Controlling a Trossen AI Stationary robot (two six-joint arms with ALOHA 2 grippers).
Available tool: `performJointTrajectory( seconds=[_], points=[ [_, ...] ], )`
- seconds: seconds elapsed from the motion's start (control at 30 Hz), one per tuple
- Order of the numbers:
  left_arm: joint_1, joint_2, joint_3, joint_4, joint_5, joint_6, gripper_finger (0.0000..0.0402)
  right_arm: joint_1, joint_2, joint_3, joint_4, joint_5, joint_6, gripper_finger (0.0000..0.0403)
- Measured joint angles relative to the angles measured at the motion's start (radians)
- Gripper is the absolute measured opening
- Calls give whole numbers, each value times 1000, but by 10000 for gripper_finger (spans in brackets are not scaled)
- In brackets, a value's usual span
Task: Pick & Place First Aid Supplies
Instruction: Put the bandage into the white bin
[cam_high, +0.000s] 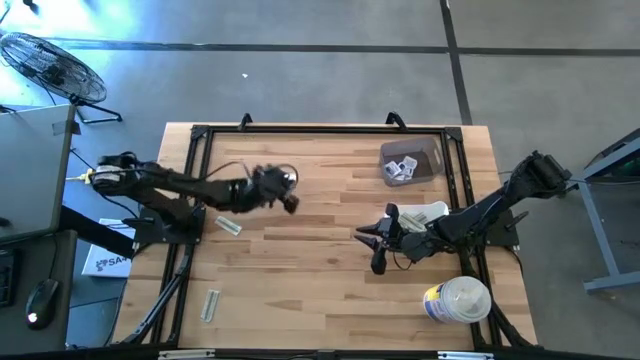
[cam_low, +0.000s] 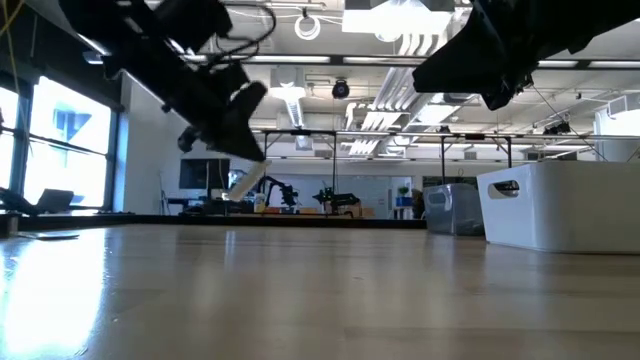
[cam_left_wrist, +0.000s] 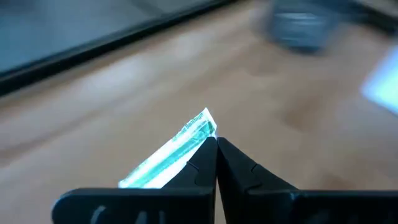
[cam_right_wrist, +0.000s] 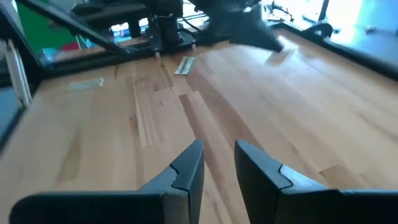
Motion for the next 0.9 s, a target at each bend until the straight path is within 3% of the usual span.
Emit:
performJointTrajectory(
  seconds=[0.17, 0.33, 0.47, 0.63, 0.9],
  points=[
    [-210, 4, 0, 181, 139, 126, 0, 4, 35, 0, 54, 37, -161, 83],
    [-388, 28, 0, 305, 238, 218, 0, 0, 171, 1, 281, -90, -311, 83],
    [-482, 49, 1, 359, 290, 239, 0, -8, 296, 58, 408, -130, -471, 98],
    [-521, 71, 1, 447, 304, 298, 0, -19, 429, 227, 407, -166, -617, 130],
    [-530, 71, 1, 437, 368, 271, 0, -19, 560, 438, 198, -207, -627, 153]
  ],
)
